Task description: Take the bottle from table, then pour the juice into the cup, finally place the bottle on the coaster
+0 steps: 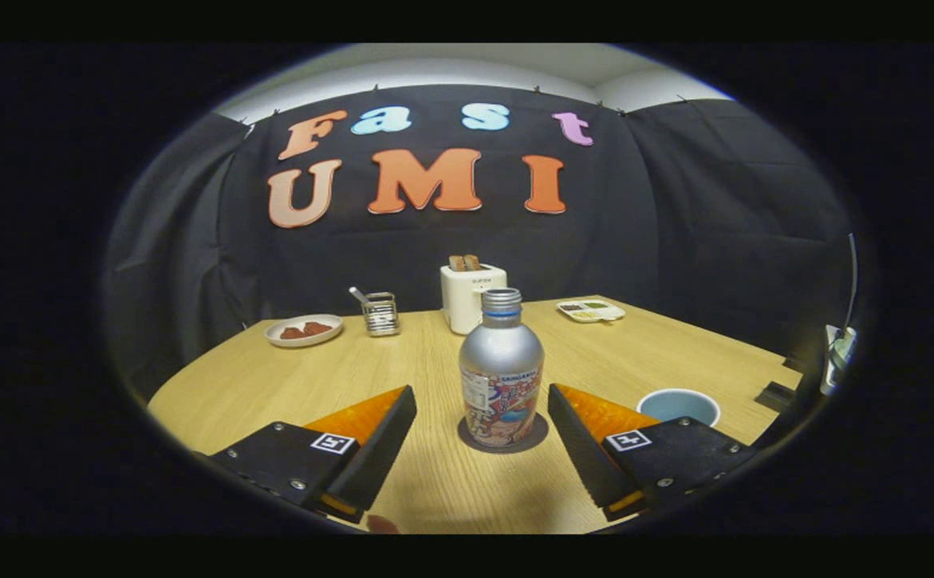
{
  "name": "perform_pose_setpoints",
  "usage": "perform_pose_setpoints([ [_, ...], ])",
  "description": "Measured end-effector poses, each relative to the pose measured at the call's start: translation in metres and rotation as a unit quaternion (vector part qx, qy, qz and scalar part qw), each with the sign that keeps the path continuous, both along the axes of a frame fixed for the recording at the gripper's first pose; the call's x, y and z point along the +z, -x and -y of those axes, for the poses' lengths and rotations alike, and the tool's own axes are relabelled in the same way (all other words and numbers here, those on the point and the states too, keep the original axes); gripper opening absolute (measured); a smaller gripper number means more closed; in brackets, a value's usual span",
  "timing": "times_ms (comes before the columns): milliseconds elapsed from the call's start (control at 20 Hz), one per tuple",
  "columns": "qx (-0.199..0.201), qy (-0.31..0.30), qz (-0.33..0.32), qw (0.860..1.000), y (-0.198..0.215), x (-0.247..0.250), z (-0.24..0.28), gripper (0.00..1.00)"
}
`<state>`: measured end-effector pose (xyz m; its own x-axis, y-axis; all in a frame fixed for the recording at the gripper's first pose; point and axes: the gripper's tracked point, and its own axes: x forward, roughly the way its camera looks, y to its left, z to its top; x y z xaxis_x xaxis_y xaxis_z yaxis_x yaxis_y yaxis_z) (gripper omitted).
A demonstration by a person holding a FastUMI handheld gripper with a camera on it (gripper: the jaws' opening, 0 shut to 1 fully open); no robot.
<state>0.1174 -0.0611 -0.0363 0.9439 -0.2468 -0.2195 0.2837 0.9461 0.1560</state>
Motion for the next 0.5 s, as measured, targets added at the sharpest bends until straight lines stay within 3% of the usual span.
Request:
perform_pose_setpoints([
  [500, 0.047, 0.029, 0.055, 0.997, 0.058, 0.067, -0.037, 0.97],
])
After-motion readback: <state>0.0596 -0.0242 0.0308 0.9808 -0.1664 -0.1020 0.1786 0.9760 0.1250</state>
